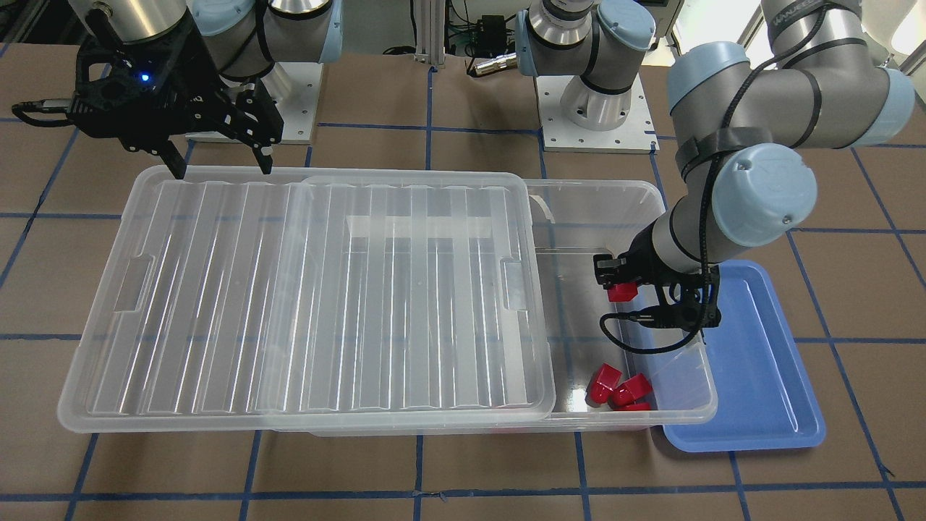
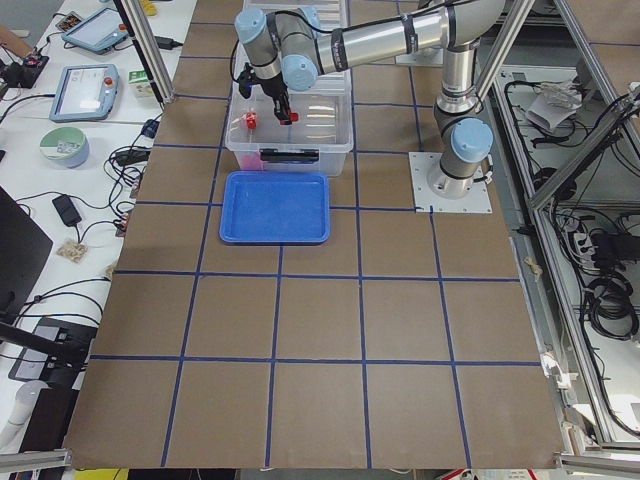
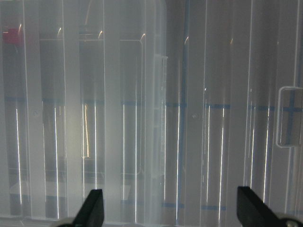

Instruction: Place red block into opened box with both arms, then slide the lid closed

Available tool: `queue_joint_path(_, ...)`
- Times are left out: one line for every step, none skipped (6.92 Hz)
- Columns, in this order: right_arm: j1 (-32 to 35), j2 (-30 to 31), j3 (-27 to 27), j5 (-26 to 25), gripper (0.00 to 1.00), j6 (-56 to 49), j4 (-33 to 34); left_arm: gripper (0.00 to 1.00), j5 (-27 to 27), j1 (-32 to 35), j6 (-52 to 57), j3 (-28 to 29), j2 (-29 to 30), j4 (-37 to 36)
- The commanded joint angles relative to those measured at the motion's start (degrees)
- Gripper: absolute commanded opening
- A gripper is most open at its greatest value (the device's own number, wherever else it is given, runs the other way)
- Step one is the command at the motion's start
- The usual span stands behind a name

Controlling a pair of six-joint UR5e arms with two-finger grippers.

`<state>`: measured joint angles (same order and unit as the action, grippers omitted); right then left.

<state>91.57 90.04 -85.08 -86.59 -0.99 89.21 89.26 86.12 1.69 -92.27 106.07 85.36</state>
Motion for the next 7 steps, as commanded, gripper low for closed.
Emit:
queue_joint_path(-1.8,-0.3,0.0,-0.1,1.0,-1.1,-0.2,0.14,-0.1,0.5,-0.8,-7.9,0.0,-8.6)
queue_joint_path(-6.0,-0.2,0.0,-2.2,1.0,-3.6,-0.2,0.14,-0.1,0.4,-0.2,-9.9,-0.2,-10.5)
queue_joint_path(-11.8,0.0,0.0,-2.5,1.0,-6.4,-0.3,0.14,-0.1,0.5,-0.7,-11.4,-0.1,-11.3)
queue_joint_path(-17.1,0.0,0.2,-1.7,1.0,-11.8,-1.9,0.14,-0.1,0.5,-0.9,-13.8,0.1,-13.6)
queue_joint_path(-20.0,0.0,0.0,-1.5,1.0,-20.3,-2.5,0.17,-0.1,0.3,0.1,-15.7,0.5,-16.5)
queue_joint_path(-21.9,-0.3,-0.1,-2.4,1.0,-25.8,-2.3,0.27,0.1,0.2,0.0,-16.7,0.9,-17.1)
queue_joint_path(-23.9,-0.3,-0.1,-4.5,1.0,-29.8,-2.4,0.66,0.2,0.0,-0.1,-17.2,1.1,-17.2)
